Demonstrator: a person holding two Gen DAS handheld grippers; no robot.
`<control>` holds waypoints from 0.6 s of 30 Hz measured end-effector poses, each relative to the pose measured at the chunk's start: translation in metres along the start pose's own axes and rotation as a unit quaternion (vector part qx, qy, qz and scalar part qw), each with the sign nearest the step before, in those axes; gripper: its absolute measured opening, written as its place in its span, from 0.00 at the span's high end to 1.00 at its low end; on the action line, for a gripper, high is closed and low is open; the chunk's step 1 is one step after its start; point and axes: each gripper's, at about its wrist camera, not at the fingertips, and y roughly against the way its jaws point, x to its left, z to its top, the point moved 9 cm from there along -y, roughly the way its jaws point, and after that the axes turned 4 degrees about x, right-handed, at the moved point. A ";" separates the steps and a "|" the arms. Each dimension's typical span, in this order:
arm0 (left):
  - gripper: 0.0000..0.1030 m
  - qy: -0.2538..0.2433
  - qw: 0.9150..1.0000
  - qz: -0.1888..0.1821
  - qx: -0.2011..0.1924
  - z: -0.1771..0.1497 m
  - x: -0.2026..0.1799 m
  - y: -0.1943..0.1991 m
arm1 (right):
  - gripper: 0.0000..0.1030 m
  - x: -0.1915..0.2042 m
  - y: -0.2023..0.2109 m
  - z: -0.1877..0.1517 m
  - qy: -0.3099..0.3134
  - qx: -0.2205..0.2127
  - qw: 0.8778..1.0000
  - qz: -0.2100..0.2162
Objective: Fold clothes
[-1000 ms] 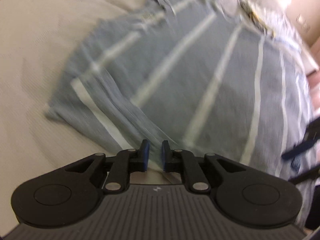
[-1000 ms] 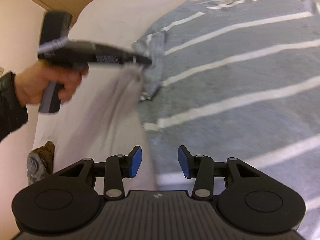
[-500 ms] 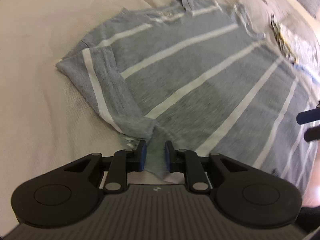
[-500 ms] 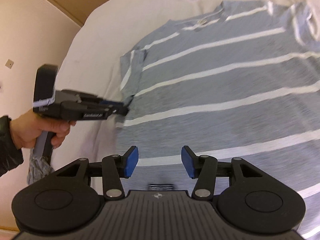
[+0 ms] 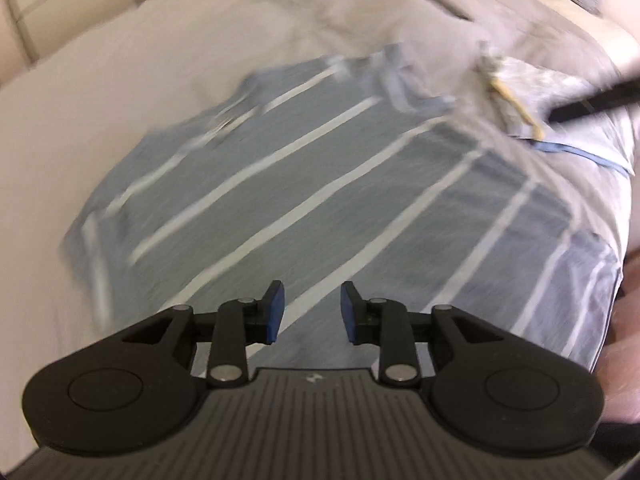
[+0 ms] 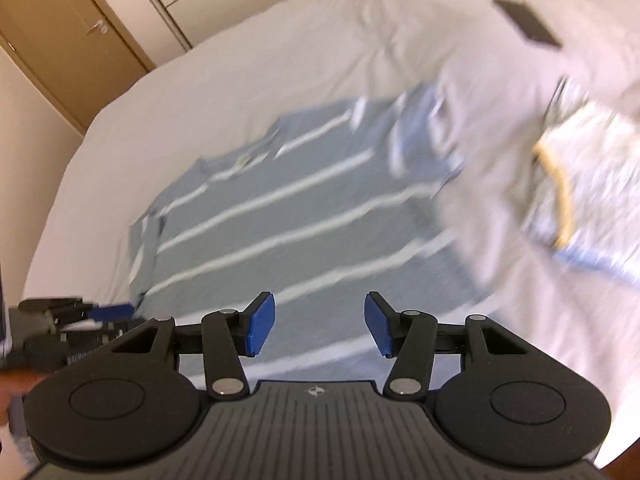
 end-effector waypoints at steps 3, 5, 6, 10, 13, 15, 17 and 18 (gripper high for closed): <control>0.68 -0.038 0.999 0.003 -0.019 0.038 -0.055 -0.017 | 0.49 -0.034 0.009 0.035 0.022 -0.011 1.000 -0.014; 0.68 -0.053 0.998 0.010 -0.027 0.063 -0.087 -0.033 | 0.49 -0.056 0.009 0.061 0.037 -0.013 0.999 -0.014; 0.68 -0.056 0.998 0.016 -0.031 0.077 -0.101 -0.043 | 0.49 -0.069 0.007 0.075 0.046 -0.011 0.999 -0.011; 0.68 -0.056 0.996 0.064 -0.037 0.130 -0.147 -0.093 | 0.67 -0.115 -0.020 0.126 0.093 0.011 0.995 0.030; 0.68 -0.066 0.993 0.098 -0.020 0.163 -0.175 -0.136 | 0.93 -0.139 -0.048 0.157 0.152 0.038 0.986 0.060; 0.68 -0.092 0.989 0.119 -0.009 0.177 -0.187 -0.158 | 0.94 -0.152 -0.060 0.176 0.188 0.046 0.978 0.075; 0.68 -0.114 0.984 0.140 0.005 0.185 -0.195 -0.180 | 0.94 -0.161 -0.068 0.190 0.205 0.052 0.973 0.088; 0.68 -0.123 0.981 0.148 0.013 0.189 -0.196 -0.191 | 0.94 -0.167 -0.073 0.197 0.209 0.056 0.972 0.096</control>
